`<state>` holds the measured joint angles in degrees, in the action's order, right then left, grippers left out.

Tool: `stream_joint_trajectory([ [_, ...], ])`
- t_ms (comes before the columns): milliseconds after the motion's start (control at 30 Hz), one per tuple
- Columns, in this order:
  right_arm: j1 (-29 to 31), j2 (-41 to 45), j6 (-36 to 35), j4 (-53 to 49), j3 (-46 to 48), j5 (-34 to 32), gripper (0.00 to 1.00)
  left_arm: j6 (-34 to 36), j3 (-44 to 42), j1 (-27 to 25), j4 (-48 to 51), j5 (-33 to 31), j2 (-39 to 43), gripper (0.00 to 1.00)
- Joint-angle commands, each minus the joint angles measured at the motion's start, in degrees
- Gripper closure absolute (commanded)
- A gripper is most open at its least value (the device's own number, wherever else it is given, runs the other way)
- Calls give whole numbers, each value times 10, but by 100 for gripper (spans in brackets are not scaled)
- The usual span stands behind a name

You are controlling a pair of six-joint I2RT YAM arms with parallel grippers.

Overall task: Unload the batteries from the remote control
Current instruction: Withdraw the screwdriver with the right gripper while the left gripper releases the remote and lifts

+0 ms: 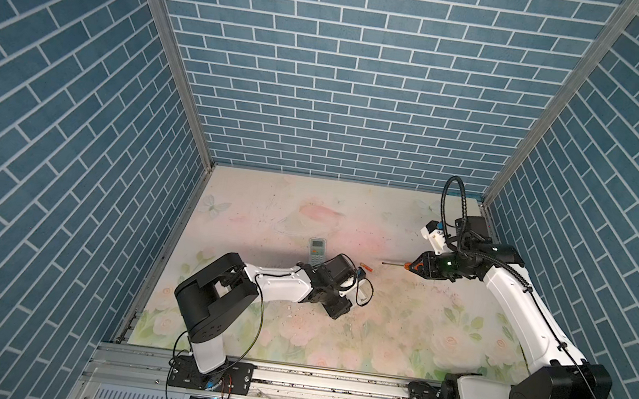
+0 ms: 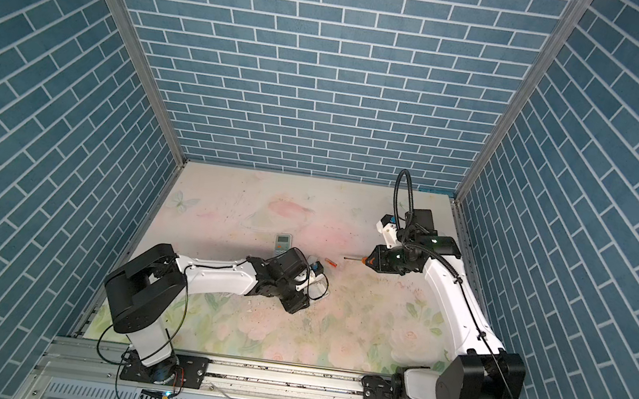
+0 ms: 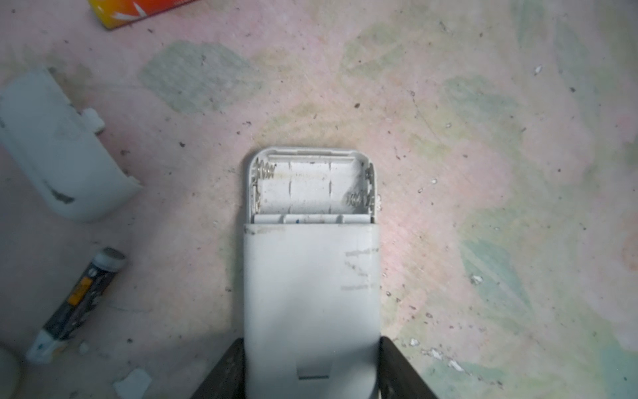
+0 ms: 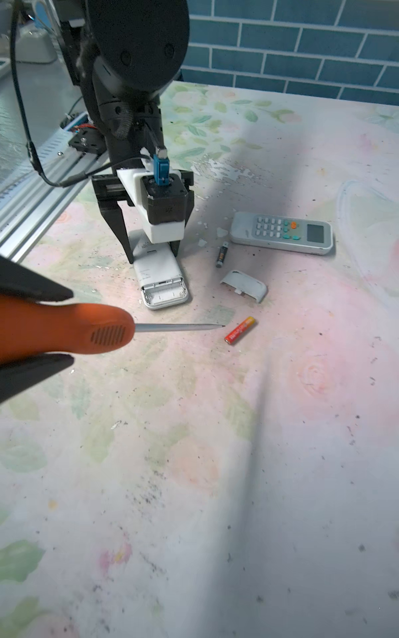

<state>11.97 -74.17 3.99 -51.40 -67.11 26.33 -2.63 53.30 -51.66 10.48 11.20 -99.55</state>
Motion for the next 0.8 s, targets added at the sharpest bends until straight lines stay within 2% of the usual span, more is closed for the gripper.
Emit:
stream_joint_trajectory([
  [0, -2, 24, 35, 44, 20, -44, 100, -29, -6, 3, -1, -3, 3, 38],
  [33, -3, 29, 44, 55, 27, -54, 100, -34, -7, 3, -1, -3, 4, 35],
  [67, -3, 34, 50, 64, 32, -62, 100, -37, -7, 3, -1, -2, 4, 27],
  [167, -3, 41, 62, 82, 44, -79, 100, -48, -1, 3, 9, -4, 1, 22],
  [233, -2, 44, 69, 95, 53, -87, 100, -56, 1, 3, 10, -4, 1, 12],
  [267, -3, 47, 78, 105, 60, -100, 100, -61, -1, 3, 9, -4, 6, 2],
  [300, -3, 50, 87, 116, 67, -112, 100, -67, -3, 3, 6, -4, 11, 0],
  [500, -3, 80, 118, 219, 149, -163, 100, -119, -22, 3, 7, -39, 85, 0],
  [767, 11, 73, 156, 386, 261, -194, 100, -224, -31, 6, 27, -157, 230, 0],
])
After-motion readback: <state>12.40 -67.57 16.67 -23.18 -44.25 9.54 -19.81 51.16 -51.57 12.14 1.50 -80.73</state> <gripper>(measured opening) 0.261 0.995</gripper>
